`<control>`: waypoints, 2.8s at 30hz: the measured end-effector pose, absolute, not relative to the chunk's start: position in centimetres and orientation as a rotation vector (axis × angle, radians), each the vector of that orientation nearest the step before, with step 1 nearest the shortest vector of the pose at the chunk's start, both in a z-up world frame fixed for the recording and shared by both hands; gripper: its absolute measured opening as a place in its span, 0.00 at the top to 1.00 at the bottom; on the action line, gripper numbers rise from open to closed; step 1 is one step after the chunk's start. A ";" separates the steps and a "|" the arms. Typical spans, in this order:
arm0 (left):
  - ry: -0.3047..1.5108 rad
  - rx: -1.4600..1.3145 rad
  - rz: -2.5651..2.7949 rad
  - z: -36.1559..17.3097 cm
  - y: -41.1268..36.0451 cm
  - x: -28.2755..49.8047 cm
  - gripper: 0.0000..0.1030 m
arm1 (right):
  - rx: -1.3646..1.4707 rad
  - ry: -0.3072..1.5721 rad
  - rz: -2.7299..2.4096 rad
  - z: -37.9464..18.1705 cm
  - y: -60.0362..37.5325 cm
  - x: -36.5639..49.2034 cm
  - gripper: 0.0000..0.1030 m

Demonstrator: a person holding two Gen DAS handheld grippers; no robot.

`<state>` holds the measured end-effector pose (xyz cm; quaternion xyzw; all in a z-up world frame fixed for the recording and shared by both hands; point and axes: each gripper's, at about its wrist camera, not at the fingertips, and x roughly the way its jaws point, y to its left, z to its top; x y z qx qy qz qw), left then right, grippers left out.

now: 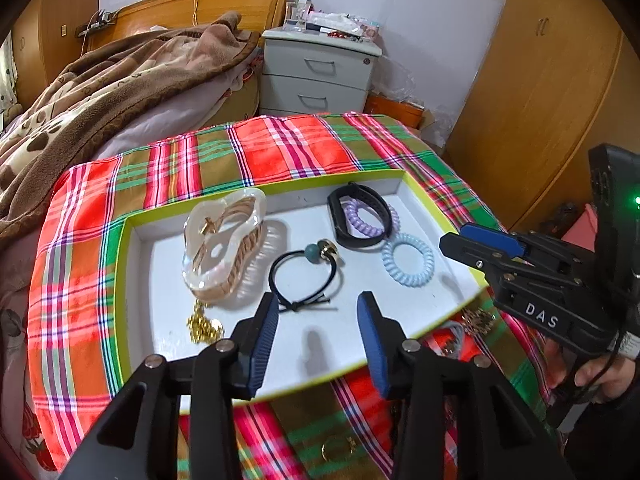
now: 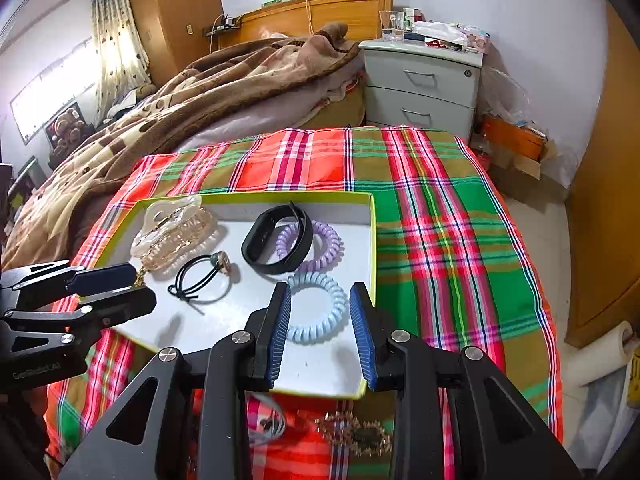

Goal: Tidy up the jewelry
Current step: 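Move the left tool toward the gold ring while the right tool grasps the grey bangles, then grasp the gold ring with the left tool while the right tool holds the grey bangles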

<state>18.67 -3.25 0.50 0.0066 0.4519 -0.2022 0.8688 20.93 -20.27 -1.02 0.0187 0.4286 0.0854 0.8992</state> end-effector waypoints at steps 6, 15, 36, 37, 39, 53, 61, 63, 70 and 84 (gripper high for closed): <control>0.940 -0.052 -0.443 0.4 -1.9 16.1 0.56 | 0.091 0.871 0.212 -0.7 -21.2 18.9 0.69; 0.943 -0.090 -0.424 -0.4 -0.6 12.4 0.56 | 0.116 0.880 0.278 -1.7 -21.8 16.4 0.69; 0.988 -0.164 -0.379 -2.9 2.2 10.3 0.56 | 0.068 0.969 0.281 -4.2 -18.9 16.5 0.70; 0.992 -0.164 -0.375 -3.0 2.2 10.2 0.56 | 0.067 0.971 0.279 -4.3 -18.9 16.5 0.71; 0.993 -0.162 -0.382 -3.1 2.2 10.2 0.56 | 0.071 0.970 0.281 -4.3 -19.0 16.6 0.78; 1.019 -0.077 -0.393 -3.6 -0.2 10.1 0.56 | 0.105 0.949 0.291 -4.0 -19.7 16.2 0.95; 1.017 -0.002 -0.383 -4.0 -1.7 10.4 0.56 | 0.131 0.898 0.294 -2.5 -20.2 15.6 0.95; 1.013 0.027 -0.369 -4.0 -2.1 10.4 0.56 | 0.133 0.887 0.293 -2.2 -20.3 15.5 0.95; 1.011 0.089 -0.339 -4.1 -3.2 10.7 0.56 | 0.140 0.862 0.304 -1.5 -20.4 15.2 0.95; 0.980 0.149 -0.287 -4.3 -4.1 10.8 0.61 | 0.152 0.838 0.311 -0.8 -20.8 15.1 0.95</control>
